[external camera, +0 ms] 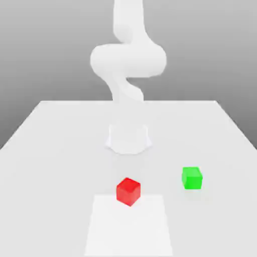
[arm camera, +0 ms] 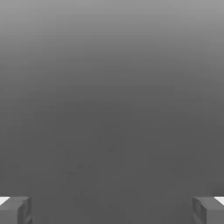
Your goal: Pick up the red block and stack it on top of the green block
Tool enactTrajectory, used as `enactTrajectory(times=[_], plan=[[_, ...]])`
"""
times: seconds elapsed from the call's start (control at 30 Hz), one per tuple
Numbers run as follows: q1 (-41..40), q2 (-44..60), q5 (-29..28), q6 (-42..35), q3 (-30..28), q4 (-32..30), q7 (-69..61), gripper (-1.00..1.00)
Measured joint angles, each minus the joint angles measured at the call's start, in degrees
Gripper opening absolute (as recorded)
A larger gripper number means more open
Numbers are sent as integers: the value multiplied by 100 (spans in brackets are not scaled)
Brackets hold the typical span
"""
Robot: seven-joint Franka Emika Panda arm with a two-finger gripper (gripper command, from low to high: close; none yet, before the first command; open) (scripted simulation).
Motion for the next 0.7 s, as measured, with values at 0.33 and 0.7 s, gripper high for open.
enactTrajectory(times=[0.33, 0.7], plan=[[-304, 1593, 422, 1328, 256, -1883, 1232, 0], [-600, 3795, 336, 3103, 848, -3417, 2827, 0]])
